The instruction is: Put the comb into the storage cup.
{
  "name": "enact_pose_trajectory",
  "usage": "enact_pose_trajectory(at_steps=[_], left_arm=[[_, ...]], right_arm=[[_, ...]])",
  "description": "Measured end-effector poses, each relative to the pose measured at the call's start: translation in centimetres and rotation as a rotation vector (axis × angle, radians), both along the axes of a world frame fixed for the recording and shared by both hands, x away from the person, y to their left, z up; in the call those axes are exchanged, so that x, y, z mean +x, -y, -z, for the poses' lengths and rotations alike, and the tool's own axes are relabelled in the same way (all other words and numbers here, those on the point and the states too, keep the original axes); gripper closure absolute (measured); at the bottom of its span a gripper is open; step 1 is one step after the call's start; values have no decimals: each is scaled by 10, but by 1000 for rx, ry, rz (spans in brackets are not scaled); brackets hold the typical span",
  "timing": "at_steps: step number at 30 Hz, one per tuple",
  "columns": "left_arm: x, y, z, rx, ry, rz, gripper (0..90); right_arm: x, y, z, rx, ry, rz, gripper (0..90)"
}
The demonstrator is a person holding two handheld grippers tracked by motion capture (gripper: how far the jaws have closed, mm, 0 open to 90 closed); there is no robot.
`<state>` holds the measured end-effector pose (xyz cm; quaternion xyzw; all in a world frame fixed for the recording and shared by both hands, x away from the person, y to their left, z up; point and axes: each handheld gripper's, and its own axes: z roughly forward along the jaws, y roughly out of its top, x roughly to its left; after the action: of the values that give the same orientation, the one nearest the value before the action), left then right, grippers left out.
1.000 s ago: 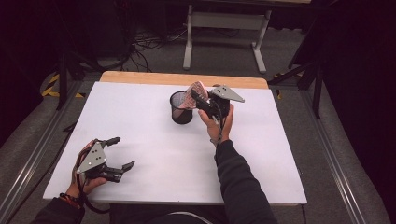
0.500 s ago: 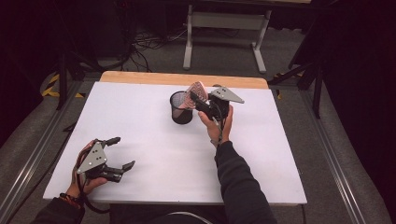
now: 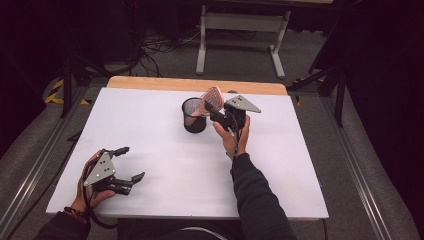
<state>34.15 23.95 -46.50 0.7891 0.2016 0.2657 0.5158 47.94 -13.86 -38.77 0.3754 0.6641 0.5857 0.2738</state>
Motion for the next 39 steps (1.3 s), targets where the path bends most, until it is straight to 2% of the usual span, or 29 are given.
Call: enact_pose_trajectory(at_steps=[7, 27, 39], left_arm=[[0, 0, 0, 3, -1, -2, 69], [0, 1, 1, 10, -1, 7, 69], [0, 1, 1, 16, -6, 8, 69]], right_arm=[[2, 4, 5, 9, -16, 7, 567], [-2, 3, 12, 26, -8, 14, 541], [-4, 5, 11, 17, -13, 22, 467]])
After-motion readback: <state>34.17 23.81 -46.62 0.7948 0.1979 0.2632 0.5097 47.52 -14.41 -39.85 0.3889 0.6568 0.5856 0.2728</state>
